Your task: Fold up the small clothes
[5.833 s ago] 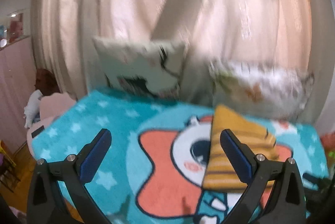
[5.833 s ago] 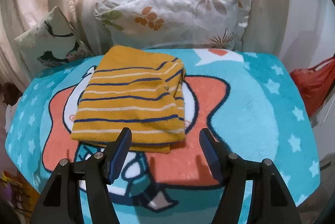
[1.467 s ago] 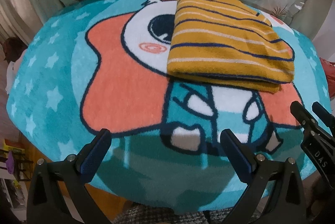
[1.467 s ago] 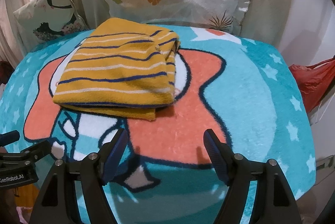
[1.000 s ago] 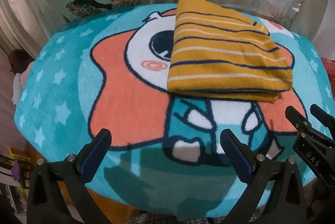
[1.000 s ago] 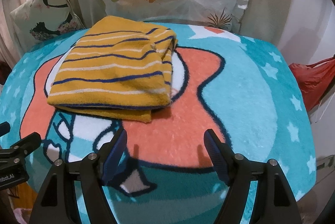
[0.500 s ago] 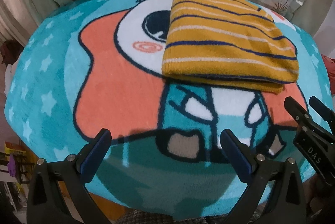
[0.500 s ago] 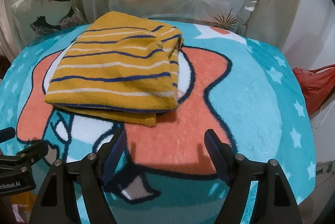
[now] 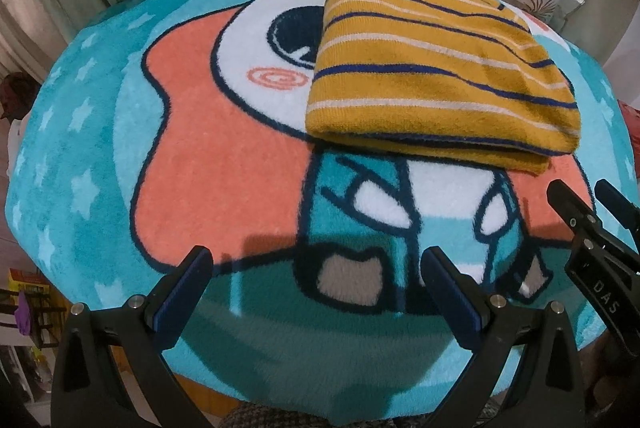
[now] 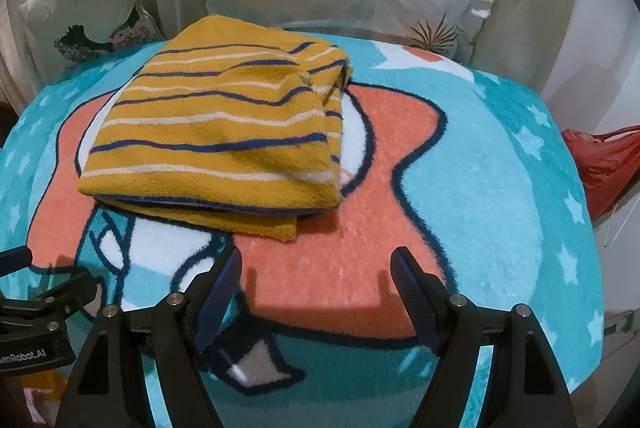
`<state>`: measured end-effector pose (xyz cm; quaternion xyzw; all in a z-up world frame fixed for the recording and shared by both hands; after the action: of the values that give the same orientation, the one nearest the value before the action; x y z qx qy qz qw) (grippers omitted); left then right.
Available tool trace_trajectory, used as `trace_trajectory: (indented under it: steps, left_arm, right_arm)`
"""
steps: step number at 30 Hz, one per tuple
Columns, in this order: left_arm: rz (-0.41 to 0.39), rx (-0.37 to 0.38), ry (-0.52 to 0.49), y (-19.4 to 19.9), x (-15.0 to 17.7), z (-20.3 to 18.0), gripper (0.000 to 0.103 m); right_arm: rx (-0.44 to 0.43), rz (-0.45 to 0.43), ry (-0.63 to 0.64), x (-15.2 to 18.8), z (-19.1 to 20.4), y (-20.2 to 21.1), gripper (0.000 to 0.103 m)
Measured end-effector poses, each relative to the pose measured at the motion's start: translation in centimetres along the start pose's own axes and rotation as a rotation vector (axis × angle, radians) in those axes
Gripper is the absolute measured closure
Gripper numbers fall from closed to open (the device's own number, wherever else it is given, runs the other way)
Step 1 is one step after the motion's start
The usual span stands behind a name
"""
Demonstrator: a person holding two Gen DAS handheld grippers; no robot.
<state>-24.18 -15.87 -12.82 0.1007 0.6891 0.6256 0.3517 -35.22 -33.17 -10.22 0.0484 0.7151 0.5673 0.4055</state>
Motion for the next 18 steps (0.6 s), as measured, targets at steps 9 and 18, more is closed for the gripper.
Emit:
trace_trajectory:
  steps: [9, 18]
  left_arm:
    - [0.005, 0.000, 0.008, -0.36, -0.02, 0.23, 0.000]
    - [0.004, 0.001, 0.015, -0.18, 0.28, 0.58, 0.000]
  right_arm:
    - [0.000, -0.004, 0.000, 0.09, 0.29, 0.13, 0.022]
    - [0.003, -0.006, 0.008, 0.43, 0.68, 0.37, 0.022]
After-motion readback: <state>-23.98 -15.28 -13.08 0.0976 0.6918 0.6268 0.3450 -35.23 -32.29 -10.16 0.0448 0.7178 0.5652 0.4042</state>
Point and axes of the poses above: each gripper's, at about its wrist camera, not at the fingertips, and y roughly against the way its jaws point, z to its left, x to its underside, the point moved 6 cm from there along -y, roughly the way its jaws point, and after that the axes turned 2 degrees about z, right-handed, at the moved point
